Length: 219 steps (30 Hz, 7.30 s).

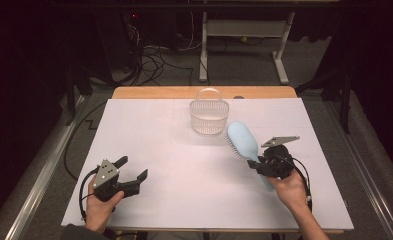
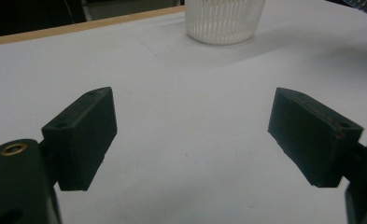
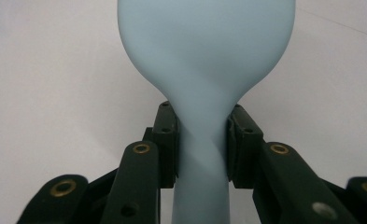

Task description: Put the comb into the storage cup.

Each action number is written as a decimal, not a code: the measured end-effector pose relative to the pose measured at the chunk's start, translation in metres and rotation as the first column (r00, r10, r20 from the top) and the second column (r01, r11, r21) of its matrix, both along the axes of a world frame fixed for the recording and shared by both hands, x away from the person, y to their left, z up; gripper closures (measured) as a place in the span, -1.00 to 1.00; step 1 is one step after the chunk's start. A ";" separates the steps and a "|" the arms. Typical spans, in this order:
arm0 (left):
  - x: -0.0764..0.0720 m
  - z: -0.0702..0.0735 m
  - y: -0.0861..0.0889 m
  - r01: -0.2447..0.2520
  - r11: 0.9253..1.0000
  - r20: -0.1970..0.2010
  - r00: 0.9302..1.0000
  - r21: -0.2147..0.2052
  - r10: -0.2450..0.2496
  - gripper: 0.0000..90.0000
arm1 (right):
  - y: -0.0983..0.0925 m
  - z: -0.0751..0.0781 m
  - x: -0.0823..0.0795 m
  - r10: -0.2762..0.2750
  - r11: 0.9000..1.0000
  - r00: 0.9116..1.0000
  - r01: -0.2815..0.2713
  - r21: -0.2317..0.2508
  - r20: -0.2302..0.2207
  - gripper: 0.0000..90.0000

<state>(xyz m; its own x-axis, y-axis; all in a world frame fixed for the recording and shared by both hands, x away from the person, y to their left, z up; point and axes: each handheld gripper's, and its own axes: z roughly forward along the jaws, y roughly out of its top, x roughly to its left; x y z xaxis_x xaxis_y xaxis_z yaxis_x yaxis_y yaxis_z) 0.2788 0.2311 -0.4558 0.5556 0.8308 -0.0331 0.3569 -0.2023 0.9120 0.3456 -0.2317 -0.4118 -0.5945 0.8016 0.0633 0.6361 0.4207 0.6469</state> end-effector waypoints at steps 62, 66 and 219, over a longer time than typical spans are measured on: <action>0.024 0.012 -0.072 0.222 0.973 -0.061 0.972 -0.064 -0.225 -0.53 | 0.042 0.001 -0.027 0.132 0.987 0.988 -0.139 0.086 0.079 0.57; 0.025 0.012 -0.075 0.227 0.972 -0.061 0.971 -0.067 -0.231 -0.52 | 0.043 0.002 -0.029 0.138 0.986 0.987 -0.145 0.085 0.083 0.57; 0.028 0.040 -0.128 0.363 0.901 -0.175 0.896 -0.238 -0.407 0.18 | 0.120 -0.003 -0.045 0.315 0.946 0.928 -0.324 0.015 0.198 0.56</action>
<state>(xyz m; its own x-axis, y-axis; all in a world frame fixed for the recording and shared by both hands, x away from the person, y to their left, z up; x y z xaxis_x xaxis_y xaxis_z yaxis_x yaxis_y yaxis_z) 0.3072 0.1032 -0.4160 0.7909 0.5176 -0.3265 0.4789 -0.1913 0.8568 0.3009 -0.1120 -0.4147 -0.8229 0.5664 -0.0441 0.3360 0.5479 0.7661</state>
